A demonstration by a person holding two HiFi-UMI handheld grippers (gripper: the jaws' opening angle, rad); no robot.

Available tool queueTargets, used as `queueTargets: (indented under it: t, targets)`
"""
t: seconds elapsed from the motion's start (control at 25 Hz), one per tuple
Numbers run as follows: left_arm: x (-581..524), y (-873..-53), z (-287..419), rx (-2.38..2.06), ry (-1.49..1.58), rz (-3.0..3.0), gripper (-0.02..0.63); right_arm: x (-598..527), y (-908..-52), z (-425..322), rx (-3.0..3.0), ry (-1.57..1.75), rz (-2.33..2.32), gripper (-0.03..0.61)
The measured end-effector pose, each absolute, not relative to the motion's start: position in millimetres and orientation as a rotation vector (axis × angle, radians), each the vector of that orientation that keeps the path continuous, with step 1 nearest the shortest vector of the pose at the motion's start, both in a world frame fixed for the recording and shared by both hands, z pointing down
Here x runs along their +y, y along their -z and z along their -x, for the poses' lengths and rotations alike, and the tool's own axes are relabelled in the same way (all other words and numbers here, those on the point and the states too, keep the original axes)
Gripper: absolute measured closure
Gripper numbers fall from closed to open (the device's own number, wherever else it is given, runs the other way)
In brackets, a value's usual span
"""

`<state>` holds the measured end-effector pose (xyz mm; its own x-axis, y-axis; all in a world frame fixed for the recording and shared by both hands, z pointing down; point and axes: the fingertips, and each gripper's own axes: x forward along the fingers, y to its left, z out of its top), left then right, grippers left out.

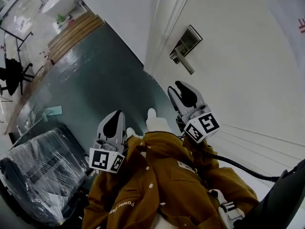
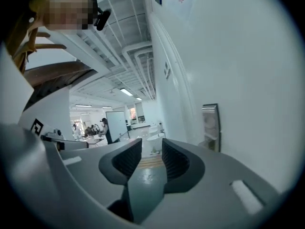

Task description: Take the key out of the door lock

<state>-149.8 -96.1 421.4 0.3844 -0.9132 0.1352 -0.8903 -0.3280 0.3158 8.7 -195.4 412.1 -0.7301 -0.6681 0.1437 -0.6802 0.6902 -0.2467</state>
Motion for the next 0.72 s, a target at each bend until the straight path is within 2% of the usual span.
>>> queueTargets:
  t: [0.12, 0.24, 0.36, 0.44, 0.52, 0.72]
  targets:
    - [-123.7, -434.5, 132.5, -1.509, 0.094, -2.293, 0.617, -235.3, -421.9, -49.5, -2.729, -0.328, -1.282, 0.390]
    - [-146.1, -447.0, 120.4, -1.456, 0.081, -2.291, 0.617, -266.7, -446.5, -74.3, -2.536, -0.124, -1.317, 0.360]
    - [-157.3, -451.1, 113.2, -1.404, 0.087, -2.288, 0.617, -285.5, -483.8, -79.6, -2.427, -0.127, -1.239, 0.341]
    - [-165.2, -455.5, 107.0, -1.370, 0.094, -2.282, 0.617, -295.4, -498.9, -81.7, -2.388, -0.120, -1.213, 0.358]
    - [-173.9, -462.5, 99.7, -1.331, 0.089, -2.282, 0.617, -303.9, -501.3, -86.8, -2.366, -0.074, -1.234, 0.465]
    - [-207.6, -490.0, 77.4, -1.154, 0.112, -2.270, 0.615, -306.0, -502.0, -85.8, -2.375, -0.060, -1.204, 0.483]
